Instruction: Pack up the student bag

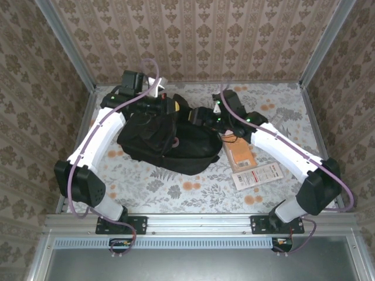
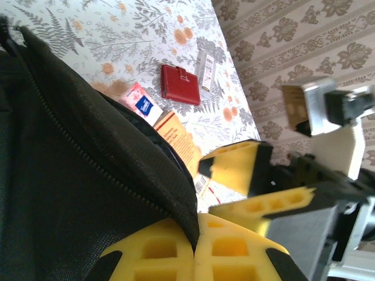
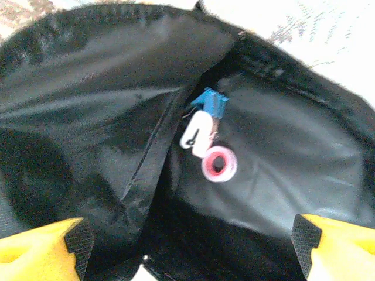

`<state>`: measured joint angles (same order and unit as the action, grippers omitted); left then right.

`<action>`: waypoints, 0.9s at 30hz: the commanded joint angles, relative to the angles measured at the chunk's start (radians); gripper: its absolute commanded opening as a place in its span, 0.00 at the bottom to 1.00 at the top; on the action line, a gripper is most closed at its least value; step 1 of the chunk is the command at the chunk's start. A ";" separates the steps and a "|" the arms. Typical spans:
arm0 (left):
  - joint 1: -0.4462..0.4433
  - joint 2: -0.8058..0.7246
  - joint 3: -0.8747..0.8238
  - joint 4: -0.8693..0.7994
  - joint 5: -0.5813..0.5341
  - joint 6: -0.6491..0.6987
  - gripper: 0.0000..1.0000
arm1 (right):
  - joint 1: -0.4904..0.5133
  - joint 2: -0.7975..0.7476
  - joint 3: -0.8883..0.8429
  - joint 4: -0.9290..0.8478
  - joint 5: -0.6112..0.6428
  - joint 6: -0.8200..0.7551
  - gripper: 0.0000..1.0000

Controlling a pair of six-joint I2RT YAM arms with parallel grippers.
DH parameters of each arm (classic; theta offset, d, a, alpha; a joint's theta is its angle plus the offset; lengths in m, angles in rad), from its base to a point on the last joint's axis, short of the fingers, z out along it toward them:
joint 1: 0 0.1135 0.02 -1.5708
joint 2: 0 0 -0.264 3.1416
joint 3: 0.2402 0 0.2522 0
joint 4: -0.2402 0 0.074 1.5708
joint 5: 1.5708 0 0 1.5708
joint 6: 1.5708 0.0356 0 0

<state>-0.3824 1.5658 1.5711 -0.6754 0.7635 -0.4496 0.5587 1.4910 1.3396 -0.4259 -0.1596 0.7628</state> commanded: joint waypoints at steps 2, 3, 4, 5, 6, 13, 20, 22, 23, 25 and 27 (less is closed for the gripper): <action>-0.033 0.025 0.012 0.064 0.036 -0.012 0.00 | -0.039 -0.037 0.035 -0.137 -0.036 -0.094 0.87; -0.037 0.029 0.017 0.061 0.031 -0.009 0.00 | -0.036 -0.027 0.043 -0.137 -0.077 -0.095 0.85; -0.043 0.034 0.026 0.054 0.030 -0.005 0.00 | -0.032 -0.015 0.052 -0.141 -0.103 -0.090 0.83; -0.047 0.041 0.032 0.046 0.026 -0.002 0.00 | -0.026 -0.007 0.057 -0.150 -0.111 -0.081 0.81; -0.049 0.043 0.035 0.042 0.026 -0.002 0.00 | -0.020 0.000 0.058 -0.151 -0.114 -0.076 0.77; -0.049 0.042 0.041 0.000 -0.005 0.014 0.08 | 0.034 0.099 0.000 0.118 -0.296 0.096 0.57; -0.049 0.025 0.031 -0.032 -0.027 0.003 0.34 | 0.055 0.241 0.055 0.317 -0.356 0.236 0.55; -0.049 0.011 0.024 -0.050 -0.043 0.008 0.41 | 0.053 0.255 0.057 0.363 -0.363 0.260 0.55; -0.049 0.000 0.020 -0.061 -0.054 0.014 0.45 | 0.052 0.261 0.061 0.376 -0.368 0.272 0.55; -0.046 -0.017 0.018 -0.087 -0.087 0.030 0.47 | 0.052 0.272 0.064 0.398 -0.379 0.289 0.55; -0.038 -0.038 0.010 -0.104 -0.113 0.040 0.48 | 0.052 0.278 0.060 0.414 -0.382 0.302 0.55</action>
<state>-0.4301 1.5948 1.5764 -0.7105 0.6975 -0.4431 0.6174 1.7535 1.3624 -0.1215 -0.5076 1.0031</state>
